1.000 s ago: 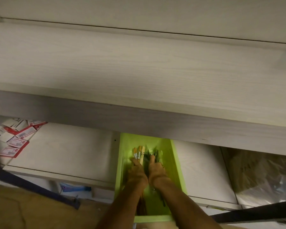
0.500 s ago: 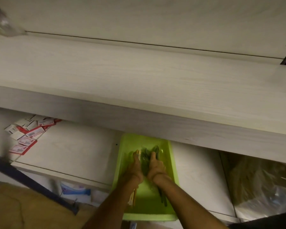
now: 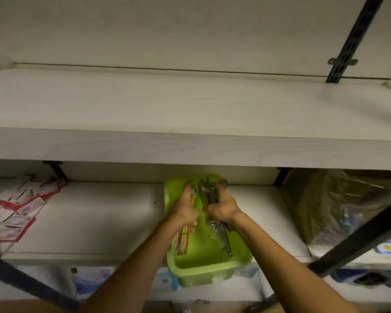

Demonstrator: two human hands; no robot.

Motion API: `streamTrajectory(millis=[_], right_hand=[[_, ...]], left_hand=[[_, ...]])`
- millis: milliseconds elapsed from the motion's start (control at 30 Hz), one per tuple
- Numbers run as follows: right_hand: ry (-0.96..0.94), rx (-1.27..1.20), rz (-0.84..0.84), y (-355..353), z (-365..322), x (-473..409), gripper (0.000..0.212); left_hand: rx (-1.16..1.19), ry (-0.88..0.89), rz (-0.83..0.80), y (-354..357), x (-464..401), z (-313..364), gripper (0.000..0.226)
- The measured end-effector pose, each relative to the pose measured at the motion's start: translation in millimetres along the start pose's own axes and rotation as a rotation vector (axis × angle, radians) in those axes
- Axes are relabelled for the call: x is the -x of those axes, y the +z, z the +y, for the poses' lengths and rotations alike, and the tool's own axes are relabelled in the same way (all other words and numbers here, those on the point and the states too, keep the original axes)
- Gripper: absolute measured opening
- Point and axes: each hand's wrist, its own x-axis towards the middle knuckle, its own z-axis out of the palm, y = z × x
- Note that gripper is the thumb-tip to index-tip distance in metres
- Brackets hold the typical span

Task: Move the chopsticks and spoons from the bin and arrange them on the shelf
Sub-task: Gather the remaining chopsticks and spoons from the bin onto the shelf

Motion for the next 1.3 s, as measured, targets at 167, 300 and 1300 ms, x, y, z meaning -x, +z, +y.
streamTrajectory(millis=[167, 300, 1300], right_hand=[[-0.041, -0.091, 0.178, -14.0, -15.1, 42.0, 0.072], [-0.034, -0.146, 0.306, -32.3, -4.3, 100.2, 0.071], [-0.144, -0.542, 0.937, -415.7, 154.8, 355.5, 0.056]], left_hand=[[0.014, 0.165, -0.021, -16.5, 30.1, 11.0, 0.084], [0.004, 0.34, -0.111, -8.6, 64.6, 25.6, 0.076], [0.218, 1.057, -0.37, 317.8, 250.1, 329.6, 0.042]])
